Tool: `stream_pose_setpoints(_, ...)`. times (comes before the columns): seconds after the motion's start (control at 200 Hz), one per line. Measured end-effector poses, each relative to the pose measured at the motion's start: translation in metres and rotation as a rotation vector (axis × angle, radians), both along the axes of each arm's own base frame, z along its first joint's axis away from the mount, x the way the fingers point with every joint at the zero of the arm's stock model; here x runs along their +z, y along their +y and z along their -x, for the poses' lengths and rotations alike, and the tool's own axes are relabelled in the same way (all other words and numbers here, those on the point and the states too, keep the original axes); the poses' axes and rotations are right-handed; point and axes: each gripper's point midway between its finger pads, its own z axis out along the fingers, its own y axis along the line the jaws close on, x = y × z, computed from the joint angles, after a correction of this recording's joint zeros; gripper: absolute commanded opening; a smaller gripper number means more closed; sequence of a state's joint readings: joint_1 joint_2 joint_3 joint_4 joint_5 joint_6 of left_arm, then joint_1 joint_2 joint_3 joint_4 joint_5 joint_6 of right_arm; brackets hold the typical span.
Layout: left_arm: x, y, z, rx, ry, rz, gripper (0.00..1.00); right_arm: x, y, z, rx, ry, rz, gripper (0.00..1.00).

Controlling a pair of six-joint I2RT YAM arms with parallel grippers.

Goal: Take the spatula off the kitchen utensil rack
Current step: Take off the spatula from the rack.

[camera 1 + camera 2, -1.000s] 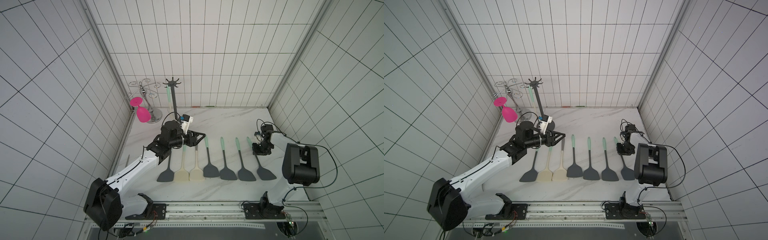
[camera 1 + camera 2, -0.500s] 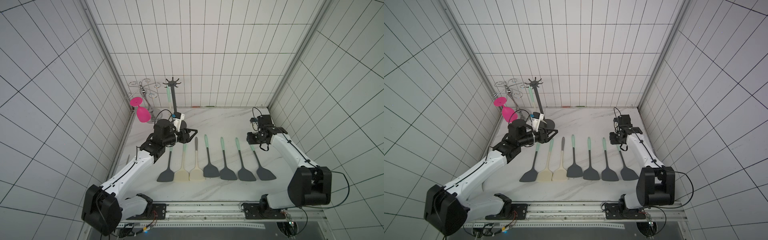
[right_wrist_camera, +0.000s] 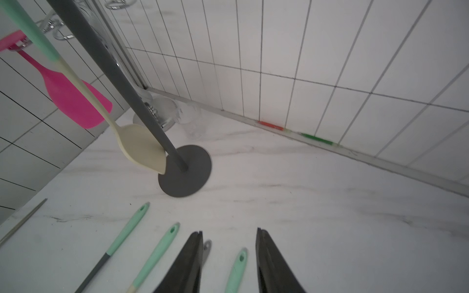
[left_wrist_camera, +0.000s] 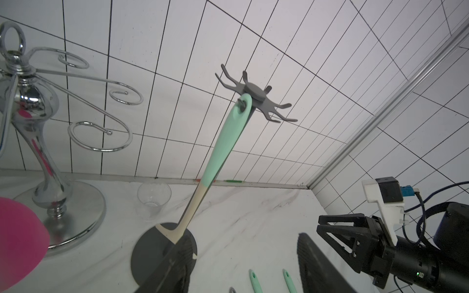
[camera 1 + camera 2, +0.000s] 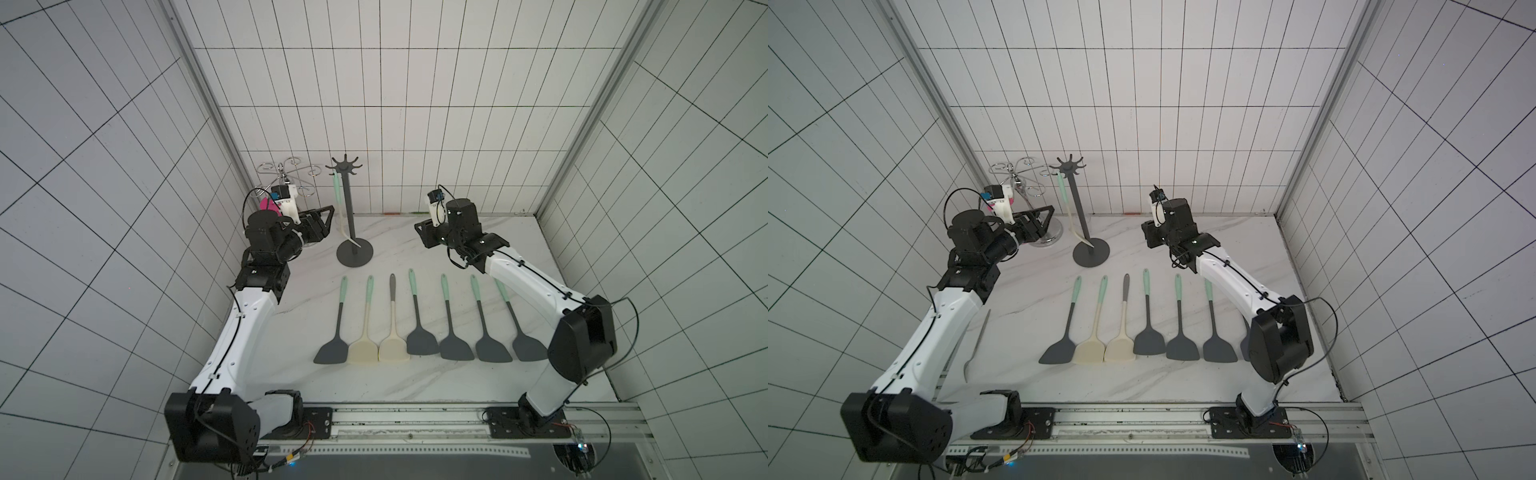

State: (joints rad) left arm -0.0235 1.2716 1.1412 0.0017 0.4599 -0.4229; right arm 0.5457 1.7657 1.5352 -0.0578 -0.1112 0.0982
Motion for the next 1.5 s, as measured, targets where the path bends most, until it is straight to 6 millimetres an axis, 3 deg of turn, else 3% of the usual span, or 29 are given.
stream_pose_setpoints(0.25, -0.021, -0.003, -0.043, -0.014, -0.034, -0.016, 0.62, 0.016, 0.091, -0.038, 0.108, -0.194, -0.149, 0.46)
stream_pose_setpoints(0.39, -0.006, -0.006, -0.061, -0.030, -0.098, -0.034, 0.62, 0.017, 0.128, -0.056, 0.151, -0.301, -0.200, 0.47)
stream_pose_setpoints(0.575, 0.013, -0.016, -0.077, -0.096, -0.162, -0.043, 0.61, 0.020, 0.160, -0.078, 0.178, -0.402, -0.264, 0.49)
stream_pose_setpoints(0.84, 0.006, -0.024, -0.090, -0.167, -0.150, -0.056, 0.54, 0.022, 0.175, -0.086, 0.209, -0.462, -0.319, 0.51)
stream_pose_setpoints(1.079, -0.010, -0.033, -0.102, -0.232, -0.110, -0.051, 0.21, 0.012, 0.176, -0.077, 0.229, -0.500, -0.298, 0.53)
stream_pose_setpoints(1.254, -0.004, -0.035, -0.101, -0.265, -0.118, -0.051, 0.02, 0.007, 0.179, -0.074, 0.242, -0.507, -0.284, 0.55)
stream_pose_setpoints(1.384, -0.006, -0.038, -0.099, -0.290, -0.117, -0.061, 0.00, 0.007, 0.180, -0.074, 0.249, -0.507, -0.284, 0.47)
stream_pose_setpoints(1.499, -0.006, -0.042, -0.095, -0.317, -0.114, -0.064, 0.00, 0.008, 0.182, -0.076, 0.252, -0.516, -0.289, 0.34)
